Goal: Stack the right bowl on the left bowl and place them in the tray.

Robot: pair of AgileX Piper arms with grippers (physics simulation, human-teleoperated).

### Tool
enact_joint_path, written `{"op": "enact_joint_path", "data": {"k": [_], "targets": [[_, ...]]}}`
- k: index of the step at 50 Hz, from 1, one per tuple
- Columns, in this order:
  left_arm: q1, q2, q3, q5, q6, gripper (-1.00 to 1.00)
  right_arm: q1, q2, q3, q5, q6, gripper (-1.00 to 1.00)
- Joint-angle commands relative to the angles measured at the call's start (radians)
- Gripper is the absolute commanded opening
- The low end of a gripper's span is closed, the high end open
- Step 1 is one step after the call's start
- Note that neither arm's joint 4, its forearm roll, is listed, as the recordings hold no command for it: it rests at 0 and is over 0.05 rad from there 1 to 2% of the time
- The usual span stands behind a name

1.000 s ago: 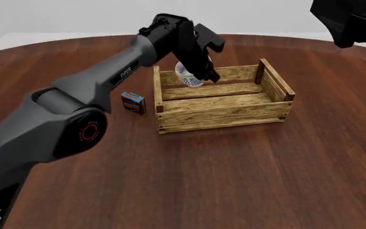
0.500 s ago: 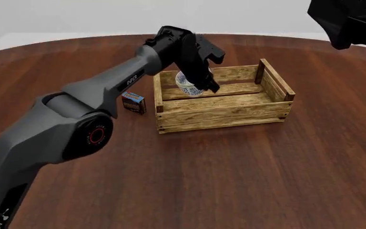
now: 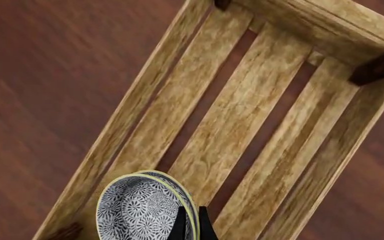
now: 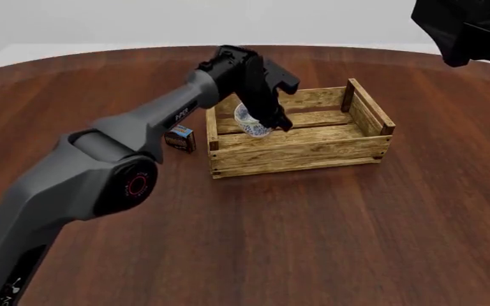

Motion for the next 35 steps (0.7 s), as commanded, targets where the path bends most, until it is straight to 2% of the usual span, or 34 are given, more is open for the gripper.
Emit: {"op": "enact_joint_path", "data": {"k": [1,35], "targets": [[0.021,-0.038,0.049,0.004,-0.021,-1.0,0.011,0.002,0.003,-0.001,-0.001,1.0],[0.021,-0.001,0.037,0.018,-0.033,-1.0,0.013,-0.007,0.002,0.006,-0.003,1.0]]}}
